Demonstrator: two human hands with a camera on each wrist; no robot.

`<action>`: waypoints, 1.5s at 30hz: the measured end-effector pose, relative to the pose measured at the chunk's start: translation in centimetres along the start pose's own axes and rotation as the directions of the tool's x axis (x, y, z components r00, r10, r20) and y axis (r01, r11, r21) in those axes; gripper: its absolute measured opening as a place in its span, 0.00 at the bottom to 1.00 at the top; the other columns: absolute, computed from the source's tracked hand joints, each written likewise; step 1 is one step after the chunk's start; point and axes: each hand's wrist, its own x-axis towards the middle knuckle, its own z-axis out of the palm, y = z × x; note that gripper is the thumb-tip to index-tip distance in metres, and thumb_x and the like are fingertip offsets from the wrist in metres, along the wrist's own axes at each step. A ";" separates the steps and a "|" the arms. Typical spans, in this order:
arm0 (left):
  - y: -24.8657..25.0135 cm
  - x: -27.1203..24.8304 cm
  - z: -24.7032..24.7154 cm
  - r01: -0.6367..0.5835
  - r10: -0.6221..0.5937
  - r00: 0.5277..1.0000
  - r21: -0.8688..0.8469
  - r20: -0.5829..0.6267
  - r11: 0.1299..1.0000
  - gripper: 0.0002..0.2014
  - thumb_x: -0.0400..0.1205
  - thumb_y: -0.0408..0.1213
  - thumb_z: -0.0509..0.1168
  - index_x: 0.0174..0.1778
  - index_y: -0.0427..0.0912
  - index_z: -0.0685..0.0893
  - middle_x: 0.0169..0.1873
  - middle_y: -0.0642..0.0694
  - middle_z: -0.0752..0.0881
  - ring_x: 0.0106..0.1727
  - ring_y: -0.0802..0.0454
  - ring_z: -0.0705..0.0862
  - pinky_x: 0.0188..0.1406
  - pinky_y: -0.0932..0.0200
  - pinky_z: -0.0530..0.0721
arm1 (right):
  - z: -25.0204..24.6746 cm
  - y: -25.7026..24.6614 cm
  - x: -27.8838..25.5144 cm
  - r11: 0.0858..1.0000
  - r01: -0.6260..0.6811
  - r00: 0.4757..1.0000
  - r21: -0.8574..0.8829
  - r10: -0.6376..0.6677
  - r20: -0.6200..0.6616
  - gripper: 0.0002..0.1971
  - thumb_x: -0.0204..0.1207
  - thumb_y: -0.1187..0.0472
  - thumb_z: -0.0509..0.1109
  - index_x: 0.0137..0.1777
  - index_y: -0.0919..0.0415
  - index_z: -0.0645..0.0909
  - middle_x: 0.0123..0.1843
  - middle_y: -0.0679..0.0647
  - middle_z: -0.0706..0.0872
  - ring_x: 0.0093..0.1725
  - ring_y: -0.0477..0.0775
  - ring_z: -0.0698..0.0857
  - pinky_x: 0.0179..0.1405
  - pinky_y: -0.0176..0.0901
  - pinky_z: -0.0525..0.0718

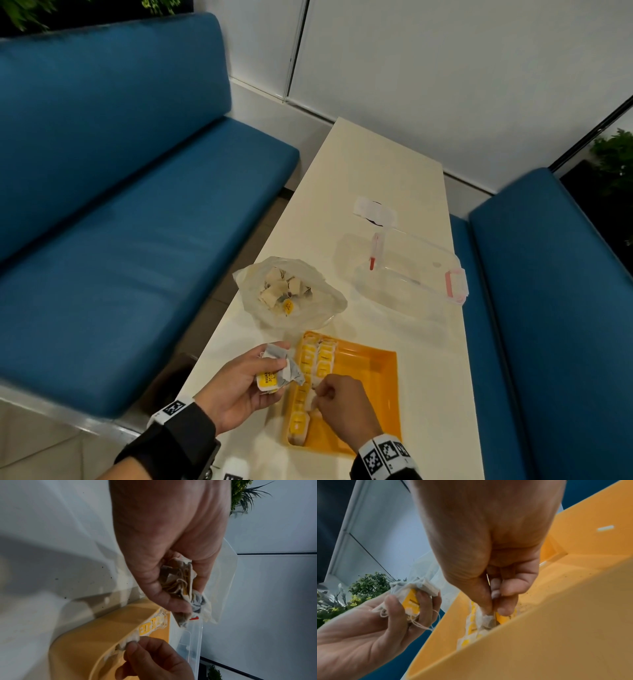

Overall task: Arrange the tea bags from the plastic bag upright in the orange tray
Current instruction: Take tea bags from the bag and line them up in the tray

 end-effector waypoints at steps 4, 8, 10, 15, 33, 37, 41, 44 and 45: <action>-0.1 -0.1 0.0 -0.018 0.020 1.000 0.091 -0.022 0.996 0.17 0.81 0.28 0.71 0.66 0.42 0.86 0.55 0.33 0.91 0.44 0.44 0.88 0.37 0.53 0.89 | -1.3 0.4 -0.5 1.000 0.022 0.999 0.020 -0.021 -0.043 0.10 0.74 0.62 0.73 0.35 0.45 0.83 0.40 0.42 0.88 0.40 0.40 0.85 0.37 0.28 0.80; 0.5 -0.2 0.7 -0.026 0.022 1.000 0.300 0.019 0.953 0.13 0.80 0.29 0.73 0.61 0.41 0.90 0.56 0.34 0.91 0.49 0.44 0.91 0.45 0.49 0.88 | -4.1 -0.2 -1.2 0.996 0.077 0.992 0.045 -0.072 -0.106 0.08 0.70 0.58 0.77 0.35 0.45 0.83 0.46 0.43 0.84 0.43 0.40 0.84 0.41 0.29 0.79; 1.1 -0.4 1.5 -0.025 -0.021 0.995 0.428 0.102 0.903 0.13 0.79 0.28 0.74 0.59 0.40 0.91 0.57 0.34 0.91 0.51 0.43 0.91 0.46 0.49 0.89 | -5.6 -1.2 -1.3 0.990 0.129 0.987 0.057 -0.122 -0.104 0.09 0.69 0.58 0.78 0.35 0.46 0.81 0.47 0.45 0.82 0.46 0.40 0.83 0.44 0.32 0.80; 1.7 -0.3 3.5 -0.056 -0.120 0.962 0.601 0.247 0.797 0.12 0.78 0.24 0.74 0.55 0.39 0.93 0.54 0.36 0.91 0.52 0.42 0.91 0.45 0.50 0.91 | -7.6 -3.8 -0.7 0.982 0.183 0.981 0.041 -0.180 -0.065 0.06 0.67 0.56 0.77 0.39 0.50 0.82 0.45 0.46 0.85 0.46 0.42 0.84 0.46 0.40 0.84; 0.4 0.6 2.1 -0.050 -0.026 0.966 0.286 0.256 0.957 0.26 0.69 0.37 0.82 0.64 0.44 0.89 0.66 0.29 0.86 0.63 0.34 0.84 0.59 0.43 0.81 | -7.5 -2.8 -1.0 0.596 -0.099 0.995 0.797 0.045 0.090 0.11 0.75 0.69 0.76 0.52 0.77 0.83 0.37 0.66 0.87 0.35 0.58 0.88 0.29 0.42 0.80; 0.3 0.8 2.2 -0.052 -0.019 0.966 0.266 0.258 0.963 0.27 0.67 0.38 0.83 0.64 0.44 0.90 0.66 0.29 0.86 0.60 0.36 0.85 0.51 0.47 0.83 | -7.2 -2.9 -0.9 0.519 -0.123 0.992 0.846 0.056 0.110 0.11 0.75 0.71 0.76 0.53 0.78 0.83 0.35 0.65 0.86 0.33 0.55 0.87 0.29 0.41 0.79; 0.4 1.0 2.3 -0.051 -0.014 0.970 0.257 0.243 0.965 0.28 0.67 0.37 0.83 0.65 0.42 0.89 0.65 0.30 0.87 0.59 0.37 0.87 0.53 0.46 0.83 | -7.3 -3.3 -0.8 0.545 -0.095 0.995 0.833 0.062 0.073 0.05 0.75 0.70 0.77 0.48 0.71 0.85 0.34 0.62 0.85 0.32 0.55 0.85 0.27 0.41 0.76; 0.8 0.9 2.3 -0.065 0.003 0.973 0.260 0.233 0.964 0.23 0.72 0.34 0.81 0.64 0.42 0.89 0.65 0.29 0.86 0.61 0.35 0.87 0.58 0.42 0.82 | -8.7 -3.9 -0.7 0.680 0.011 0.998 0.733 0.033 -0.046 0.02 0.74 0.70 0.77 0.44 0.68 0.86 0.33 0.59 0.86 0.32 0.52 0.85 0.26 0.40 0.75; 1.0 0.8 2.2 -0.074 0.010 0.973 0.270 0.229 0.960 0.21 0.75 0.32 0.79 0.65 0.42 0.89 0.65 0.30 0.87 0.63 0.34 0.87 0.61 0.40 0.82 | -9.4 -4.1 -0.6 0.743 0.064 0.995 0.666 0.002 -0.097 0.02 0.74 0.69 0.77 0.42 0.67 0.87 0.32 0.56 0.87 0.32 0.50 0.85 0.27 0.38 0.76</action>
